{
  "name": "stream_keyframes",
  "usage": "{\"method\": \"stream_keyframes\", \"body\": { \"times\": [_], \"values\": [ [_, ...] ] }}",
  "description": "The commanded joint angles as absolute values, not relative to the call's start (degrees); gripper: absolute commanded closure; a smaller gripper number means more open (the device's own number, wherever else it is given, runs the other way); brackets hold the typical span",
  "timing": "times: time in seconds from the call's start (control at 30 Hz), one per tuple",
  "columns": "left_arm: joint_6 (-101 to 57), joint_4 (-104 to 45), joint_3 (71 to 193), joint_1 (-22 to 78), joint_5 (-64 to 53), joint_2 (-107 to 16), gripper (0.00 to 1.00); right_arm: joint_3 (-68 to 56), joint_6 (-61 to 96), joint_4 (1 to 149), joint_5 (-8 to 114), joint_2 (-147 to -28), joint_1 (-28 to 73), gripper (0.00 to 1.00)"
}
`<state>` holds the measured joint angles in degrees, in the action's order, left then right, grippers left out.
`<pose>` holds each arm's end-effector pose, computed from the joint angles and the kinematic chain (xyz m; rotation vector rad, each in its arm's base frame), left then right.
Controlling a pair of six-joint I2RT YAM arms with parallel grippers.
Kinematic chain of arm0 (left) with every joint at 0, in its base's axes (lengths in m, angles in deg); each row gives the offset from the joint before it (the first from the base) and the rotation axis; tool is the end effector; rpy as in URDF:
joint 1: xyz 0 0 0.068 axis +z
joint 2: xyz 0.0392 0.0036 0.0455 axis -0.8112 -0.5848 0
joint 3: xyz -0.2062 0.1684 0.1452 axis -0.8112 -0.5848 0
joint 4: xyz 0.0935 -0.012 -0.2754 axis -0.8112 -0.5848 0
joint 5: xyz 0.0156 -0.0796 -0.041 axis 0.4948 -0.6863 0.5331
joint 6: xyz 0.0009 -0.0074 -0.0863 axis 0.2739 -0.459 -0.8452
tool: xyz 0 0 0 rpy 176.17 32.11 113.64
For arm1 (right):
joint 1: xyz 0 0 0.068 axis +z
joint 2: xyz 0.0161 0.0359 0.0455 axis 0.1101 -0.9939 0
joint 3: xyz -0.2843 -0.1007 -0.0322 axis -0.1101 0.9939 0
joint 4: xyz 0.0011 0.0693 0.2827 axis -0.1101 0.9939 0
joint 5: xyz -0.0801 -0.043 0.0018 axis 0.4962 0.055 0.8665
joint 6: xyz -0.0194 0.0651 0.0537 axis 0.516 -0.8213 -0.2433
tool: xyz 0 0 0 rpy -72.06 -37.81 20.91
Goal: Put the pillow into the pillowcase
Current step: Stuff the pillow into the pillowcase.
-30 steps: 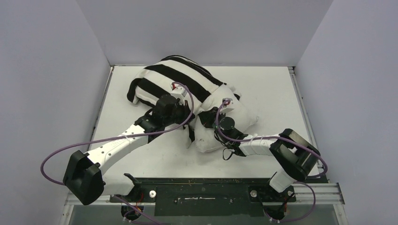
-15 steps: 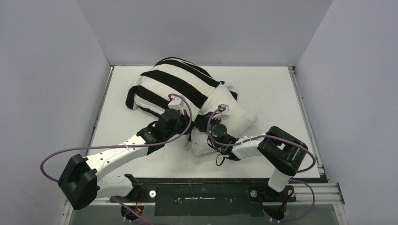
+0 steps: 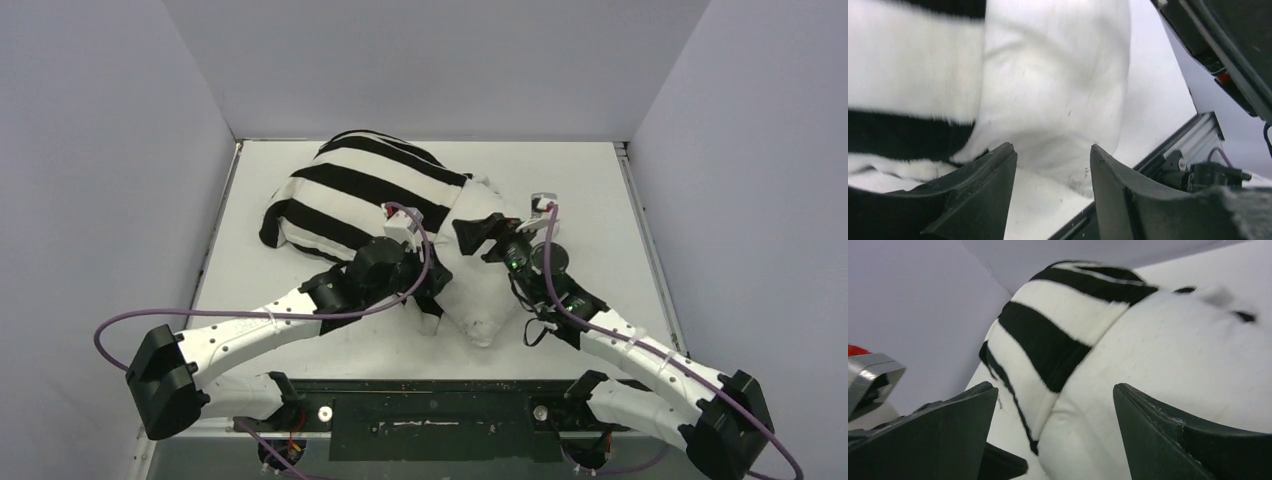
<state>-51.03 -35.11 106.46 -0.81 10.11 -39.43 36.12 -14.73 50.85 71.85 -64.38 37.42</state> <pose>0.1957 -0.2624 0.2754 0.1793 2.1373 -0.9023 0.2192 0.1895 0.3010 0.0859 1.6772 0.9571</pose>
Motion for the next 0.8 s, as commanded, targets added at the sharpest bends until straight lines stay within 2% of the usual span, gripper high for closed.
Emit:
{"method": "stream_keyframes", "body": {
  "times": [0.0, 0.17, 0.27, 0.43, 0.57, 0.67, 0.77],
  "values": [
    [-41.2, -40.6, 119.4, -0.6, 17.8, -42.6, 0.45, 28.2, -4.0, 65.1, 62.2, -61.5, 27.4, 0.11],
    [-31.5, -41.7, 128.6, 0.7, 26.0, -49.6, 0.44, 20.6, -1.7, 68.8, 43.2, -69.2, 11.7, 0.11],
    [-28.6, -36.1, 130.7, 0.9, 30.8, -54.2, 0.44, 18.3, -1.5, 66.0, 36.7, -74.2, 8.0, 0.10],
    [-27.7, -34.2, 137.9, 3.9, 30.8, -63.9, 0.42, 12.9, -1.6, 61.6, 27.1, -85.0, 2.9, 0.07],
    [-26.9, -36.0, 144.5, 6.2, 29.1, -70.6, 0.41, 8.3, -1.7, 61.6, 18.5, -96.1, 2.7, 0.14],
    [-25.7, -35.9, 147.2, 6.7, 32.1, -74.6, 0.41, 8.4, -1.9, 62.9, 17.6, -99.5, 3.9, 0.21],
    [-24.6, -37.0, 150.3, 7.8, 34.5, -79.3, 0.40, 12.3, -4.5, 55.6, 17.3, -99.5, 5.7, 0.41]
  ]
}}
